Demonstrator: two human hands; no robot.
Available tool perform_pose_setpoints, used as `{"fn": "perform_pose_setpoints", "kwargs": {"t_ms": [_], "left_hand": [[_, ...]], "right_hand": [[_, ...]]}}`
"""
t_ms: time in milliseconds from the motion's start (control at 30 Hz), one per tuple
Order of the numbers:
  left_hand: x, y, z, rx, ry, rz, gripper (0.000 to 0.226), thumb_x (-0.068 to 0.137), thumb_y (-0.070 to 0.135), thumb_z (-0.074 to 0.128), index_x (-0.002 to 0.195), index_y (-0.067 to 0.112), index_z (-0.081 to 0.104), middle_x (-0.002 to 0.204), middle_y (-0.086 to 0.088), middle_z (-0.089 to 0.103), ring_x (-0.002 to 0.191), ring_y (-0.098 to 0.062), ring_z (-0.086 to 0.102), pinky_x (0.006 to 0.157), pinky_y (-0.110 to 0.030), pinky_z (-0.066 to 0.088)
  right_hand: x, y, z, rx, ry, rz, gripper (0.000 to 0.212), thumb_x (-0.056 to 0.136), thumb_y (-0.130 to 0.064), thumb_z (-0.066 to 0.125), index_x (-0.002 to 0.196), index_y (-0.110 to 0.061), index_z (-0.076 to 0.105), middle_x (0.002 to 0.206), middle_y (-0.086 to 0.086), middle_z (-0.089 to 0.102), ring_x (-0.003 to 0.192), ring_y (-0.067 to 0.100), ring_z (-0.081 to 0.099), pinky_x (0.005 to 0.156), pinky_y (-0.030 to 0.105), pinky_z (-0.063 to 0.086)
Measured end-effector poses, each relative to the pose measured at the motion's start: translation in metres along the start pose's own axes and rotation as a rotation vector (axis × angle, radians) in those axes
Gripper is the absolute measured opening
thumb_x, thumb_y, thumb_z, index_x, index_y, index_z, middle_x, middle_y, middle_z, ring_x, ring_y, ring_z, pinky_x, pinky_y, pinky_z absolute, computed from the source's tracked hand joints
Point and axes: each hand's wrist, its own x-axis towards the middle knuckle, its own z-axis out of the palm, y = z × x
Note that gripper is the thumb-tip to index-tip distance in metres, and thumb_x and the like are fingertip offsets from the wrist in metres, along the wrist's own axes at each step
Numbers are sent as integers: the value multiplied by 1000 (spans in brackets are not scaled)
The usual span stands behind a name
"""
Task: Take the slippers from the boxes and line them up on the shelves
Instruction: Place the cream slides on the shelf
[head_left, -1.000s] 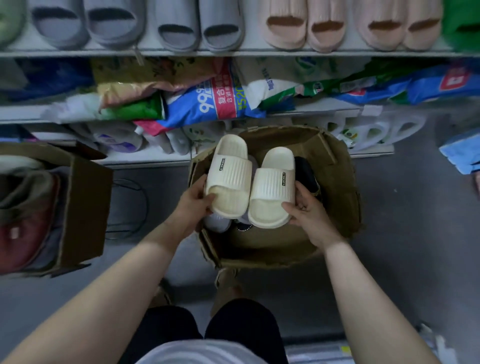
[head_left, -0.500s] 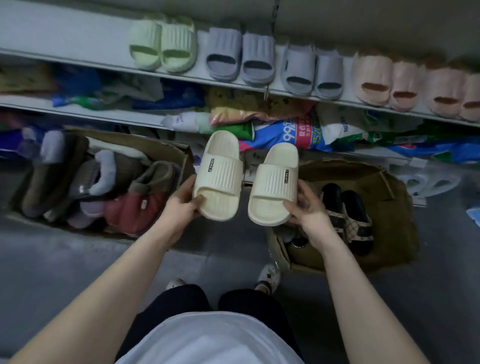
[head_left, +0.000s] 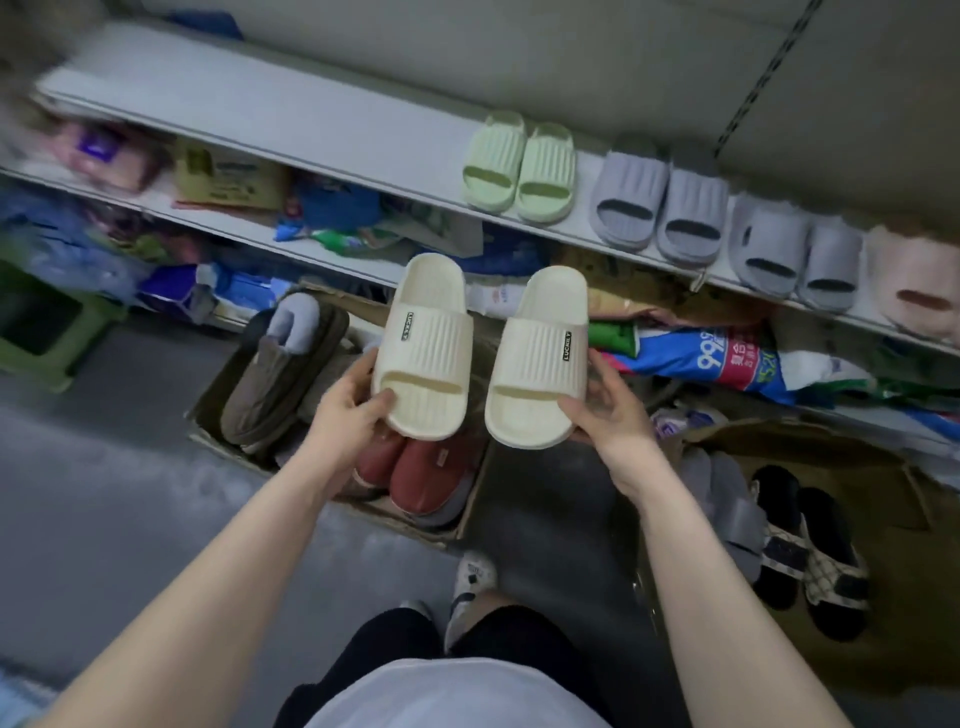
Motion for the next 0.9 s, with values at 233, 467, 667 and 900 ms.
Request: {"fn": "perform_pose_setpoints", "kwargs": {"t_ms": [233,467,667,900], "left_hand": [[63,44,-49,-57,114,121,50,88,10,61,134,30,53,125,-2,64,115,-23,60,99,-47,48],[165,93,-116,-18,44,184,48,93,1,51,125,36,58,123,-3,64,117,-26,58,99,-47,47],[281,127,-167,93,-41,158,47,92,-2,48,132,24,54,117,-12,65,101,-27,60,87,-50,51],[371,144,-174,76,-94,89,44,96,-2,44,122,32,54,113,-6,62,102,-20,62,80,-28,57]], "right_hand": [[80,-46,51,-81,-109,-94,69,88,-3,68,144,-34,41,130,1,62,108,10,66,86,27,56],[170,-95,128,-176,-84,-125,70,89,-7,67,149,-29,36,134,-1,57,109,6,64,95,38,54],[249,-117,203,-261,29,-102,68,92,-9,64,150,-29,35,142,4,52,117,15,58,98,44,52],[321,-110,248,-317,164,-22,65,93,-15,63,149,-31,34,146,7,48,128,23,51,99,50,51]]}}
